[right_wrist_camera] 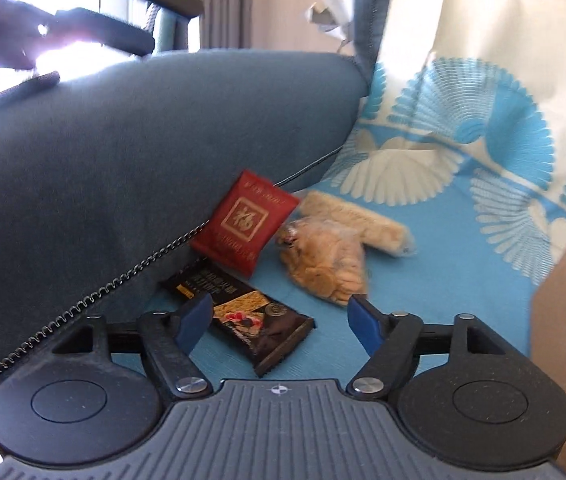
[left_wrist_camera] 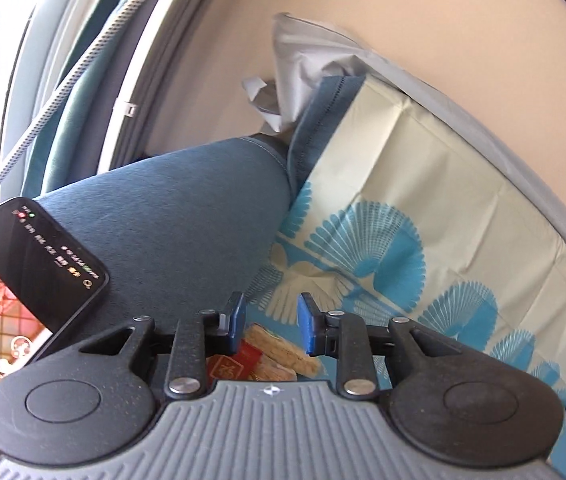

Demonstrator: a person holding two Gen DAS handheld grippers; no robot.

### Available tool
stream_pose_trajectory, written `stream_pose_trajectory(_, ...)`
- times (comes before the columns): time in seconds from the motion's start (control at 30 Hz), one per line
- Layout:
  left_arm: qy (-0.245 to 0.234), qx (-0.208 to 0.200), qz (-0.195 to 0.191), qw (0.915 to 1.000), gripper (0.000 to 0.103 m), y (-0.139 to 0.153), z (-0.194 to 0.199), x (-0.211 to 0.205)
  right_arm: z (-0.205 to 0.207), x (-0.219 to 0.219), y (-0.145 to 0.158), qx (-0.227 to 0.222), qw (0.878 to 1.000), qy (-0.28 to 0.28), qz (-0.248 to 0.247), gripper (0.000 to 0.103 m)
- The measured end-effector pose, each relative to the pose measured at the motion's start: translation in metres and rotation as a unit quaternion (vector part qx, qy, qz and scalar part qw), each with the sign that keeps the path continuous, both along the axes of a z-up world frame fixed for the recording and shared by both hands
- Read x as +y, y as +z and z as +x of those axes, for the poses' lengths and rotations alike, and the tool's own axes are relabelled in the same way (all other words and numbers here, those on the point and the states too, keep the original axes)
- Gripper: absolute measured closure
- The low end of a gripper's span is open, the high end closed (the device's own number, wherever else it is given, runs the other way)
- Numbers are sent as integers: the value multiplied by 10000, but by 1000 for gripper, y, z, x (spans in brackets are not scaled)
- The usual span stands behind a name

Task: Organize snacks
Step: 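Move both open grippers back toward the remaining snacks on the cushion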

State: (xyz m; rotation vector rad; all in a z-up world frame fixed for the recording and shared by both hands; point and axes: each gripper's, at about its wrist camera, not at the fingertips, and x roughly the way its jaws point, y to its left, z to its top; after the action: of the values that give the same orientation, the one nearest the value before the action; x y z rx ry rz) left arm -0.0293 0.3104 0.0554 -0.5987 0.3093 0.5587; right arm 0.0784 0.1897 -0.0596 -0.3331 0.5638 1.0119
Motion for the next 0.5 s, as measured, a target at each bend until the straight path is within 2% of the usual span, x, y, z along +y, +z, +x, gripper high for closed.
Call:
stream_pose_trajectory(0.2,-31,184,38,9998,72,-2,6,3,8,18,-17,143,9996,210,-99,13)
stream_pose_trajectory(0.43,-21,305,53,9995,71,-8,15,4,15,30,-31,525,9971,508,-190,12)
stream_pose_trajectory(0.5,-26,316,79,9995,71,-8,16,3,12,30,-31,457,9969,588,-269,14)
